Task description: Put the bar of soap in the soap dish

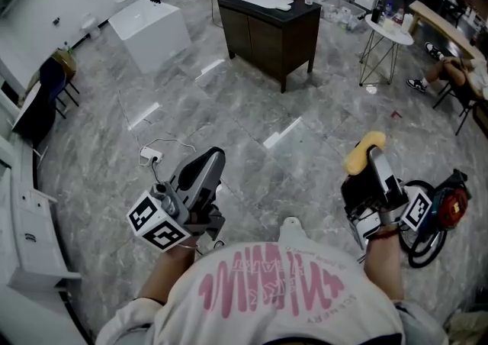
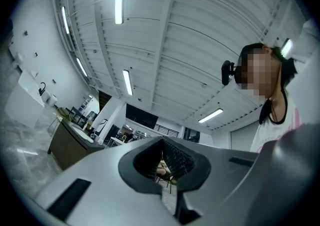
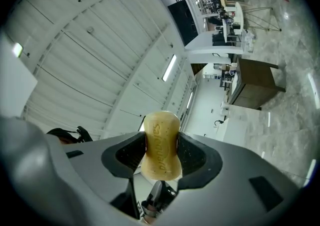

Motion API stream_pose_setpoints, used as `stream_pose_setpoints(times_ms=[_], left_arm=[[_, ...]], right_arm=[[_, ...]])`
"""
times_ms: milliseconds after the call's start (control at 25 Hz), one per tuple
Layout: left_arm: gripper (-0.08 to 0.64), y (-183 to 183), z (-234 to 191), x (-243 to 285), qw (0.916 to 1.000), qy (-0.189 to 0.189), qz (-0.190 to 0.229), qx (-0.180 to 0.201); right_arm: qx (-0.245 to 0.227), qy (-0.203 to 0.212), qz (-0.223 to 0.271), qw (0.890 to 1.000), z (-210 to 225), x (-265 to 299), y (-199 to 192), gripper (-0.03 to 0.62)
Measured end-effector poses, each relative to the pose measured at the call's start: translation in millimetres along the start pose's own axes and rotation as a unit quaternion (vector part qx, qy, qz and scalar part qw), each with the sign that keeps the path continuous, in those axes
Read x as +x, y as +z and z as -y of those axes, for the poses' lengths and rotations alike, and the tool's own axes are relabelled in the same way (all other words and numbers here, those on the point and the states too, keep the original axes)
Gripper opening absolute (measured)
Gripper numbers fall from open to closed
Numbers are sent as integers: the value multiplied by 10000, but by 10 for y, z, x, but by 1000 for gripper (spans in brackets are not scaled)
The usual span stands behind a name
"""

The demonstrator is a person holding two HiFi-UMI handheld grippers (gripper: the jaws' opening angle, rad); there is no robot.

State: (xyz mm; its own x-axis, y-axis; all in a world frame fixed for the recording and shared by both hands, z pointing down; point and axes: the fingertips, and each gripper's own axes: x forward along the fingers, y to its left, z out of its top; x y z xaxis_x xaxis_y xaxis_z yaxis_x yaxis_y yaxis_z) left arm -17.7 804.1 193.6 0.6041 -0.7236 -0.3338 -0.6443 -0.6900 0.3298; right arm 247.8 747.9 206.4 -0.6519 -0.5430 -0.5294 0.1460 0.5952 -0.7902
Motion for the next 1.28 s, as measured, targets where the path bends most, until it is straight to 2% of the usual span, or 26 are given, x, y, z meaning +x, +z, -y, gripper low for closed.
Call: stream_pose_setpoints(times_ms=[80,360,640,1040,1280], left_arm=[[11,-47,-113,100,9999,8,-15,-101],[11,-311,-640,538,9994,220,-246,-92],[10,-326,-1093,1133,9989,347,-286,95],[9,-387,-1681,1738,9980,545,-265,150],[9,-451,-1929,2042,9984,500,-167,189]], right_arm=[[53,-69,25,10000,131,29,88,193],[205,-451,-12,9988,767,216,431,193],[183,-295,-279,9990,1172,692,907,193],[407,-410,-478,9972,1829,1176,1428,193],[396,-460,-546,9967,2130,1334,1702,193]])
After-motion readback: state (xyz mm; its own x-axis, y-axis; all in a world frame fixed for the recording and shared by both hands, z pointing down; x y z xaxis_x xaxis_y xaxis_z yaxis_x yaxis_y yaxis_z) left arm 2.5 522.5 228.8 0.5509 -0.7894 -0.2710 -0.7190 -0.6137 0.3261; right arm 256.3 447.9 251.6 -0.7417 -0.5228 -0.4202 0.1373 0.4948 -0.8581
